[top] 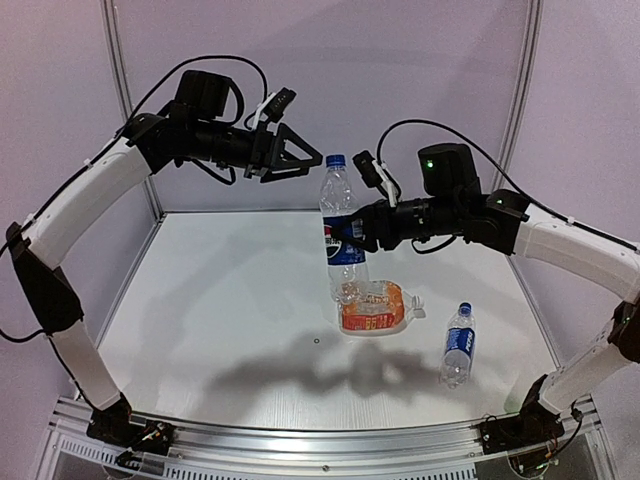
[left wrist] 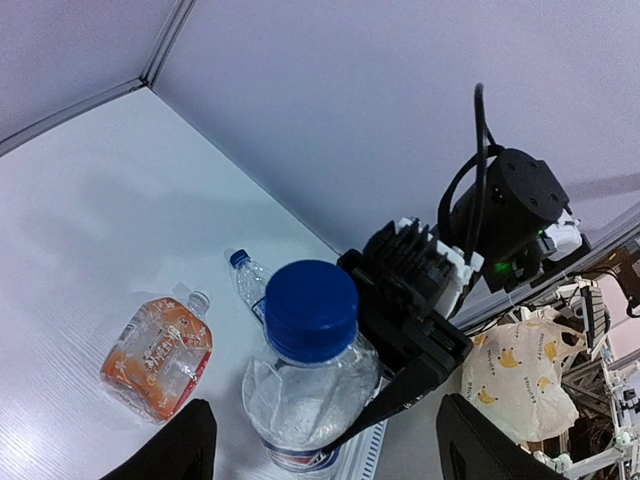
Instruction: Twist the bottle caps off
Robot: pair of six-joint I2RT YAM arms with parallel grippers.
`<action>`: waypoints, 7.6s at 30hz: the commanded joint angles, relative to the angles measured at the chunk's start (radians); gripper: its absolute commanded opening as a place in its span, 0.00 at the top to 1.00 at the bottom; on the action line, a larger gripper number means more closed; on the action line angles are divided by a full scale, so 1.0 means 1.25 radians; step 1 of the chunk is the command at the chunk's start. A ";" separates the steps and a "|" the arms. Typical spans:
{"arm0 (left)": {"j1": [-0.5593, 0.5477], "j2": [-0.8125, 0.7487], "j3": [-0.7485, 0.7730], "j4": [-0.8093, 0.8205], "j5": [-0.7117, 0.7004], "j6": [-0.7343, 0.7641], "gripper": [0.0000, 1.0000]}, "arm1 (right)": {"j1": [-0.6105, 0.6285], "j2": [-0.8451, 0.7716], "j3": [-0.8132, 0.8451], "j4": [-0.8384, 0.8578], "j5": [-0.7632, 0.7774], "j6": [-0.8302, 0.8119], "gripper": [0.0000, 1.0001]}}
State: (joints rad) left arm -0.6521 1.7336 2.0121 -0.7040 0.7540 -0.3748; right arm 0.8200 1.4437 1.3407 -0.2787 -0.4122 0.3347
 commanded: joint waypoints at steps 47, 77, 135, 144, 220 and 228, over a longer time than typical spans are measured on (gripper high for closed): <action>-0.003 0.031 0.083 -0.037 -0.143 -0.014 1.00 | 0.009 0.040 0.032 0.146 0.047 0.048 0.01; 0.030 -0.130 -0.016 0.065 -0.306 -0.134 1.00 | 0.009 0.255 0.257 0.216 -0.151 0.069 0.18; 0.146 -0.125 -0.064 0.100 -0.050 -0.021 0.27 | 0.009 0.256 0.326 0.162 -0.243 0.077 0.56; 0.146 -0.135 -0.070 0.157 -0.007 -0.052 0.34 | 0.009 0.270 0.347 0.148 -0.249 0.072 0.57; 0.100 -0.191 -0.067 0.004 -0.238 -0.048 0.12 | 0.037 0.127 0.183 0.038 0.178 -0.082 0.63; 0.098 -0.287 -0.239 0.204 -0.128 -0.074 0.13 | 0.016 0.058 0.106 0.095 -0.038 -0.051 0.63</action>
State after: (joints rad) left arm -0.5289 1.4033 1.7790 -0.6060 0.4873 -0.4614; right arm 0.8604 1.5555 1.5238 -0.2253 -0.2768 0.2413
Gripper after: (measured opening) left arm 0.878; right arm 0.377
